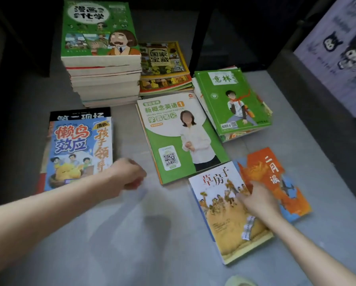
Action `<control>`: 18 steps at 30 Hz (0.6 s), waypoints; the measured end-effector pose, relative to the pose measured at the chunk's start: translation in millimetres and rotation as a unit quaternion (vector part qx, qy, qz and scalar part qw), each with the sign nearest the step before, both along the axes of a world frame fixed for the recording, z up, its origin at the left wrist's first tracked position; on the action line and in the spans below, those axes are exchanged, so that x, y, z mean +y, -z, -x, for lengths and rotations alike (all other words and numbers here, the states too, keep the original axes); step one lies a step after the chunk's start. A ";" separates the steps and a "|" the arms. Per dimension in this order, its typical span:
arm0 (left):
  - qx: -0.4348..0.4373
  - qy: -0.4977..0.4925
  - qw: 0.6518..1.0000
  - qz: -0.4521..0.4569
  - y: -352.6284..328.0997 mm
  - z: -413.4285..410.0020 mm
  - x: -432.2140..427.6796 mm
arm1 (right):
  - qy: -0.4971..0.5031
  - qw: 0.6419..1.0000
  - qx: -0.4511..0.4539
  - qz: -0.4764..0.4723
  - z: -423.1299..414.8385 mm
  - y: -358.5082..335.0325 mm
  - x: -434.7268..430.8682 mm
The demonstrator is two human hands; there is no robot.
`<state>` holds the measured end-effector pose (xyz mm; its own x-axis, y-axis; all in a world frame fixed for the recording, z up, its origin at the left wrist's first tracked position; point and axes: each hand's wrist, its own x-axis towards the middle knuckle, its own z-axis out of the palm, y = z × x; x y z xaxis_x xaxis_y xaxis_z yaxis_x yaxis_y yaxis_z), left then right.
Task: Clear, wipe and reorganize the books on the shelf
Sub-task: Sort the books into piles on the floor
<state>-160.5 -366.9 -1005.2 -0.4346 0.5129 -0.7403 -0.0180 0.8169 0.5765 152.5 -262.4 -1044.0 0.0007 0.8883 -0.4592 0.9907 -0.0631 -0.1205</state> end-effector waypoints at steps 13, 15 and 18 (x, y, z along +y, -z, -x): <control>-0.258 -0.124 0.955 0.075 31.1 -172.9 33.4 | 0.181 0.982 0.042 0.039 -111.5 21.1 95.5; -0.272 -0.163 0.947 0.058 33.8 -181.3 34.4 | 0.190 0.979 0.054 0.047 -110.4 17.5 95.7; -0.278 -0.178 0.943 0.038 37.7 -181.5 34.3 | 0.206 0.967 0.144 0.051 -104.5 6.7 92.0</control>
<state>21.0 -332.6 -1043.0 -0.1025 0.3446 -0.9331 -0.5820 0.7399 0.3372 257.1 -170.4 -1050.7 0.2046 0.7899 -0.5782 0.8052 -0.4717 -0.3594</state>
